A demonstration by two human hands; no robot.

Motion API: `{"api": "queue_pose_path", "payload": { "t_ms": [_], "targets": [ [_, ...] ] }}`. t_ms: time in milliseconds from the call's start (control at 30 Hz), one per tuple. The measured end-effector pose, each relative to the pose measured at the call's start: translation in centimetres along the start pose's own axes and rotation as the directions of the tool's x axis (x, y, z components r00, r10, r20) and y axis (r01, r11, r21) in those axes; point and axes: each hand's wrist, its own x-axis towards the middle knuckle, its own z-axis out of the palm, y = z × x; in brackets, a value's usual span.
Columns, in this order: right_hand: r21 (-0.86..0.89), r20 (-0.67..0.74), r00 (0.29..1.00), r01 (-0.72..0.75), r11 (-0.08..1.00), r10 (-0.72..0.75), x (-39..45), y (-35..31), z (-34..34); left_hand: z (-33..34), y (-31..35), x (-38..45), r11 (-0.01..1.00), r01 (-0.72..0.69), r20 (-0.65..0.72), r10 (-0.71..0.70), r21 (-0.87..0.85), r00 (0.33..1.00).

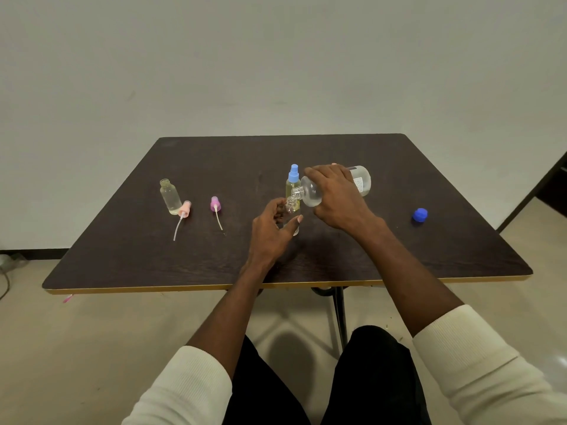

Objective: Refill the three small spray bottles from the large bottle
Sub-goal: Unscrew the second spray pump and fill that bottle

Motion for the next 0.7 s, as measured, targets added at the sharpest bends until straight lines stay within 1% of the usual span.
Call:
{"api": "queue_pose_path", "payload": {
  "t_ms": [500, 700],
  "targets": [
    [0.007, 0.004, 1.0, -0.003, 1.0, 0.003, -0.08, -0.06, -0.03, -0.12, 0.23, -0.1, 1.0, 0.012, 0.011, -0.012, 0.001, 1.0],
    [-0.018, 0.01, 1.0, -0.002, 1.0, 0.003, 0.1, 0.1, 0.24, -0.06, -0.01, -0.08, 1.0, 0.015, 0.002, -0.015, -0.003, 1.0]
  ]
}}
